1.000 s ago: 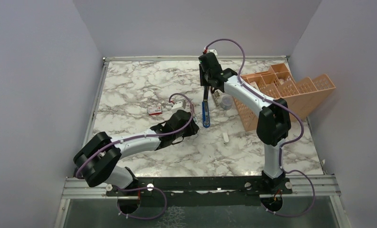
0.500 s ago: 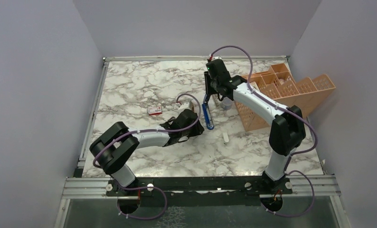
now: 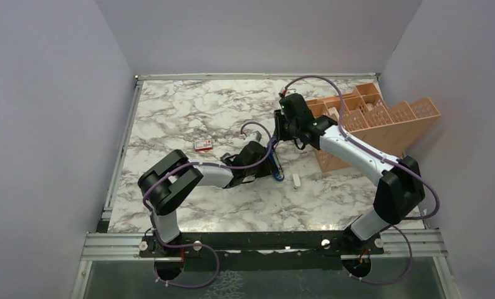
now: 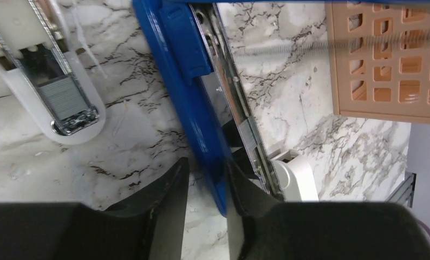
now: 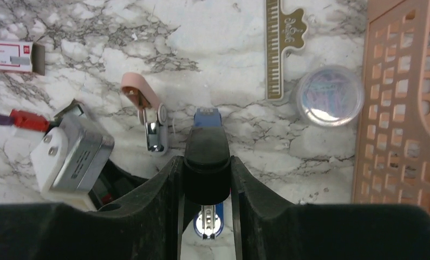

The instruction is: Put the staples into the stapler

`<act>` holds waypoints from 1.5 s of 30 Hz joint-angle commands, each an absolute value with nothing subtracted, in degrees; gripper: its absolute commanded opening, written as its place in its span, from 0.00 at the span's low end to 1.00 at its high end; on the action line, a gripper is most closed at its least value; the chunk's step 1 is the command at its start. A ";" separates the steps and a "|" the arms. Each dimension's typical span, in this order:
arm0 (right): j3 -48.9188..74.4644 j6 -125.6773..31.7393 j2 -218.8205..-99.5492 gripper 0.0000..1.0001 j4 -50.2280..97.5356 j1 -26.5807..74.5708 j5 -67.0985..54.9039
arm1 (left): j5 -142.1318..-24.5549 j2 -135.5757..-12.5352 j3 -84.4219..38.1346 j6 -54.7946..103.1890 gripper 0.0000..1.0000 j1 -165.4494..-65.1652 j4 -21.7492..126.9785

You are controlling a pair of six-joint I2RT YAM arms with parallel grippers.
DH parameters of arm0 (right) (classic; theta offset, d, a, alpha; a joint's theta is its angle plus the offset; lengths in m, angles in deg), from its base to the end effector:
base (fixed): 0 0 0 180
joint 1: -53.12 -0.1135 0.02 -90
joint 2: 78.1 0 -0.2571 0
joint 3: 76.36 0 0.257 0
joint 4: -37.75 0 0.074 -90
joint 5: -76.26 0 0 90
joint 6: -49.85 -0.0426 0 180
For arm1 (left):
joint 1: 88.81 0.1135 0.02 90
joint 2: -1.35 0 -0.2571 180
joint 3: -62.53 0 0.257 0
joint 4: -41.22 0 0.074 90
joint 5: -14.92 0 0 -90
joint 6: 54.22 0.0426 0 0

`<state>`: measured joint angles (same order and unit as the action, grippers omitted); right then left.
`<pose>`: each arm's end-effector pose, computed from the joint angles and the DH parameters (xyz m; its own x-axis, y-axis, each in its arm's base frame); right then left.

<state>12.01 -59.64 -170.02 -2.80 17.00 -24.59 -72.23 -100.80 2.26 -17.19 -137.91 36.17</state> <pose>0.3022 0.2106 0.2739 -0.6867 -0.0954 -0.7207 -0.2553 0.9599 0.1161 0.2365 -0.2698 0.1234 -0.8182 -0.2732 -0.5058 0.1256 0.7736 -0.6210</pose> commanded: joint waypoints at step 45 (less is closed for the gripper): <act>-5.49 -72.82 -168.56 0.39 -1.96 5.17 -27.47 | -71.20 -100.27 8.39 -19.19 0.17 -138.14 32.32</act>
<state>-6.85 -70.59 -169.24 -3.24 5.88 -26.82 -72.62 -102.13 6.39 -20.62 -137.78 27.58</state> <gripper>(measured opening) 0.367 0.158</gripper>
